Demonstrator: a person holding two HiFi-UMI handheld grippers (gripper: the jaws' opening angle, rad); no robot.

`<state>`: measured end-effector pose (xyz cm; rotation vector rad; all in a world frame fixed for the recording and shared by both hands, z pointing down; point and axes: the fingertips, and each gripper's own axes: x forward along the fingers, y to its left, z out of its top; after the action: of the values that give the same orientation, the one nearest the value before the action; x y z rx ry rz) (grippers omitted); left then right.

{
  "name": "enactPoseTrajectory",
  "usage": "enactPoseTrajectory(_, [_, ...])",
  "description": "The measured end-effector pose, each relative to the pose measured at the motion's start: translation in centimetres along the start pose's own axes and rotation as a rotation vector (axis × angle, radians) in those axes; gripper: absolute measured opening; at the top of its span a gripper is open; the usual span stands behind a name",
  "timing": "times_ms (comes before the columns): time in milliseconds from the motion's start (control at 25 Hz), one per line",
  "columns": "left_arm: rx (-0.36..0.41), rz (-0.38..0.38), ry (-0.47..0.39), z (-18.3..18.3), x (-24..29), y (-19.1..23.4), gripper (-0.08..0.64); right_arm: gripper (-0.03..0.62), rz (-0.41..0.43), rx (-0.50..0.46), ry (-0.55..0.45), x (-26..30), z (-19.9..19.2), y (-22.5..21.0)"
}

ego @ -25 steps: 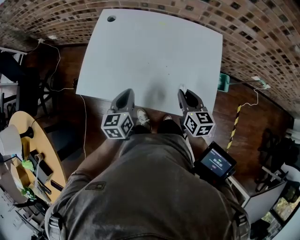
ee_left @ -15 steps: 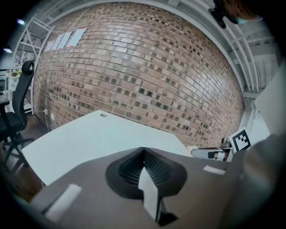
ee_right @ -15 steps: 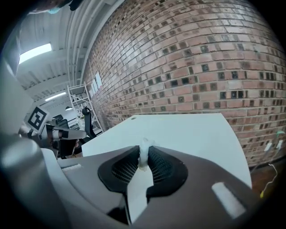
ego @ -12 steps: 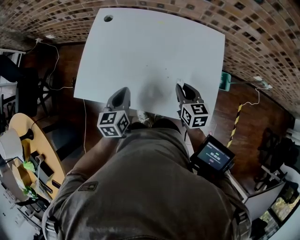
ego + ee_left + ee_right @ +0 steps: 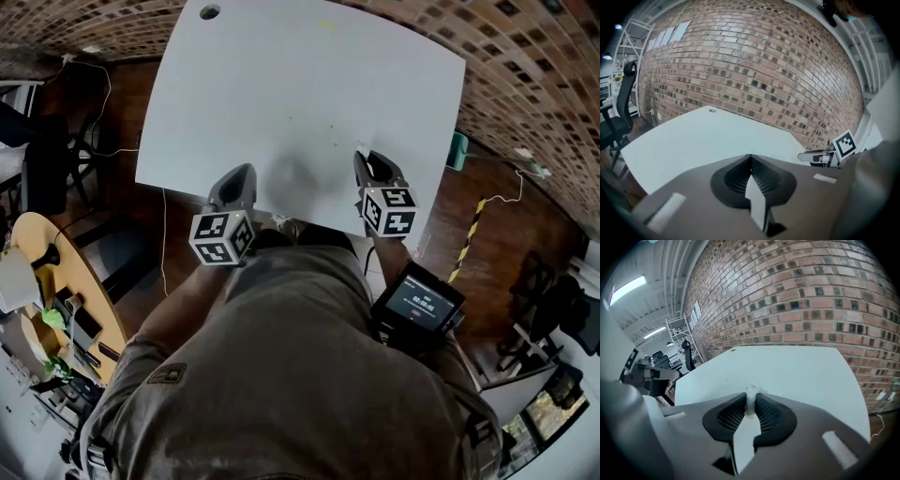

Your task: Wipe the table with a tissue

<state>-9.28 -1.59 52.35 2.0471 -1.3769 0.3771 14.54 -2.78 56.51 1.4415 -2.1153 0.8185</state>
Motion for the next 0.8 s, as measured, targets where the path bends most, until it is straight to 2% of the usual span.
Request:
enactPoseTrajectory(440, [-0.03, 0.047, 0.056, -1.7, 1.4, 1.1, 0.002, 0.072, 0.019, -0.009, 0.138, 3.6, -2.3, -1.3])
enactPoseTrajectory(800, [-0.064, 0.078, 0.049, -1.6, 1.0, 2.2, 0.002, 0.072, 0.076, -0.058, 0.213, 5.3, -2.9, 1.2])
